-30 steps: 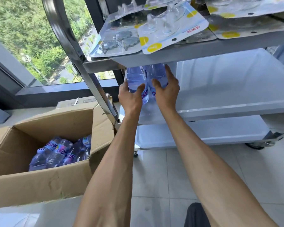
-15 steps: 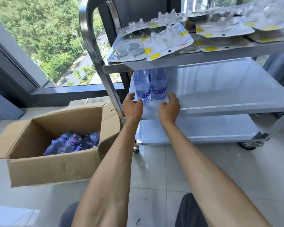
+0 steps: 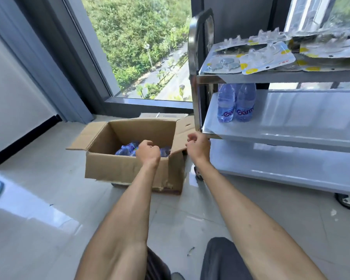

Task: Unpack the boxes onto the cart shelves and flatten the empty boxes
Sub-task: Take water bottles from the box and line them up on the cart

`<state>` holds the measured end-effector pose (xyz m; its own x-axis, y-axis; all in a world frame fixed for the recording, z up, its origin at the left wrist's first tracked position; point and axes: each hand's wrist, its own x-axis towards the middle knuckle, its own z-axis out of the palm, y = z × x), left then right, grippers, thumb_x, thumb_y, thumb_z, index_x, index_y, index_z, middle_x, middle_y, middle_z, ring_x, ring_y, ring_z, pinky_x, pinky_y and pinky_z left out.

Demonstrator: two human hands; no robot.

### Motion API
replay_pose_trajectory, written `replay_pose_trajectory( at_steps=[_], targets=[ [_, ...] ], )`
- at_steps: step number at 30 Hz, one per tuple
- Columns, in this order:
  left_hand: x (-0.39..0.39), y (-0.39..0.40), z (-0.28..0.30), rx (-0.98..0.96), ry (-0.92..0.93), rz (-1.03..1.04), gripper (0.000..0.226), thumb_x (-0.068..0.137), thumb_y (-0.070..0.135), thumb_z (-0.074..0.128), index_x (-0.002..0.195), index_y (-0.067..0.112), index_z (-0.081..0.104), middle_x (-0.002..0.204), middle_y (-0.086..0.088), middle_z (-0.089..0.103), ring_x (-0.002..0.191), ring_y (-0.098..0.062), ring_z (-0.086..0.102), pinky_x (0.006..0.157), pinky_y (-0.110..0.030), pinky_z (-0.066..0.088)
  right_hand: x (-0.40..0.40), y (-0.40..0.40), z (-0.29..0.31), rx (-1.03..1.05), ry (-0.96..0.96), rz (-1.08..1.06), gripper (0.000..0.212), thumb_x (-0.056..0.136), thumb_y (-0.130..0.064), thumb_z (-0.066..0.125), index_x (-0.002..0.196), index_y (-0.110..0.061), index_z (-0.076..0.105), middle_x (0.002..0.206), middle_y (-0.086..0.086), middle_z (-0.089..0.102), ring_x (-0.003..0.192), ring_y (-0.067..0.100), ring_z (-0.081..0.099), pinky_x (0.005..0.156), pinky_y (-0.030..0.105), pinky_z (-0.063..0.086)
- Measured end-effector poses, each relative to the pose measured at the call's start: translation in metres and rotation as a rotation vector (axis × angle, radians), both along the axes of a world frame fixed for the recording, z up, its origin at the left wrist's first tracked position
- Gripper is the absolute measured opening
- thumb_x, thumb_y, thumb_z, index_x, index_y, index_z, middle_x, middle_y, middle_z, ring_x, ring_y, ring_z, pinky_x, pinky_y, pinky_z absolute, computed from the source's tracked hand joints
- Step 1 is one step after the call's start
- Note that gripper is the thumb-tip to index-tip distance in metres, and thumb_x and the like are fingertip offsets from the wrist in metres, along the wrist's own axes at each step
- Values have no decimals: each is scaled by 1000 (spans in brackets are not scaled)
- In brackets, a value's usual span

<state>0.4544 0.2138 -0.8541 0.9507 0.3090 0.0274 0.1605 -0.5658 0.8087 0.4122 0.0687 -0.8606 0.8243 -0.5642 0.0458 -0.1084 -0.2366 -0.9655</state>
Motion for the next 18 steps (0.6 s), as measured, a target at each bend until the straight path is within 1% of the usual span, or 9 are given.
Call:
replay_pose_trajectory(
  at_steps=[1, 3, 5, 7, 9, 10, 14, 16, 18],
  targets=[
    [7, 15, -2, 8, 11, 40, 32, 84, 1, 55, 114, 2, 68, 118, -15, 68, 117, -33, 57, 97, -29, 39, 10, 13, 1, 7, 19, 51, 32, 86, 3, 50, 109, -7, 69, 107, 10, 71, 101, 25, 66, 90, 36, 54],
    [25, 40, -8, 22, 34, 98, 31, 85, 2, 57, 114, 0, 67, 121, -19, 65, 119, -36, 54, 99, -31, 36, 30, 35, 0, -6, 74, 137, 38, 85, 2, 49, 116, -8, 68, 115, 10, 69, 109, 25, 63, 96, 32, 50],
    [47, 60, -16, 38, 58, 128, 30, 86, 4, 57, 114, -1, 66, 120, -22, 65, 118, -38, 55, 99, -32, 37, 52, 56, -7, -19, 142, 203, 40, 84, 0, 49, 120, -10, 65, 121, 10, 66, 114, 25, 59, 97, 28, 44],
    [69, 72, -24, 48, 85, 129, 29, 87, 6, 57, 114, 0, 66, 121, -22, 65, 118, -38, 55, 98, -32, 37, 75, 73, -18, -26, 213, 239, 40, 86, -3, 50, 123, -10, 63, 126, 10, 64, 119, 26, 56, 97, 28, 42],
    [100, 80, -32, 66, 117, 122, 22, 88, 9, 58, 107, 2, 68, 121, -21, 65, 119, -37, 55, 96, -32, 39, 107, 89, -31, -33, 282, 248, 40, 87, -5, 52, 126, -9, 62, 130, 12, 61, 122, 28, 54, 101, 29, 41],
    [118, 84, -39, 81, 134, 110, 20, 88, 10, 58, 104, 6, 68, 121, -21, 65, 119, -37, 56, 95, -31, 41, 125, 95, -42, -33, 321, 241, 39, 88, -6, 53, 126, -8, 62, 131, 13, 60, 123, 30, 53, 101, 29, 40],
    [186, 89, -72, 119, 261, 21, 33, 88, 12, 55, 119, 3, 66, 125, -19, 64, 120, -35, 56, 97, -31, 42, 183, 109, -88, -9, 527, 148, 36, 91, -13, 54, 126, -3, 57, 133, 18, 56, 123, 34, 51, 97, 33, 42],
    [208, 85, -87, 154, 350, -41, 36, 89, 13, 54, 121, -1, 62, 126, -21, 63, 120, -36, 57, 98, -35, 44, 205, 107, -108, 2, 641, 123, 44, 95, -16, 54, 136, -1, 48, 141, 19, 49, 130, 33, 46, 102, 34, 40],
    [229, 80, -108, 233, 432, -122, 40, 93, 19, 54, 127, -2, 56, 132, -22, 59, 124, -36, 55, 99, -36, 43, 224, 100, -129, 17, 780, 140, 52, 98, -17, 53, 144, 0, 38, 147, 18, 43, 135, 31, 43, 105, 31, 38]
  ],
)
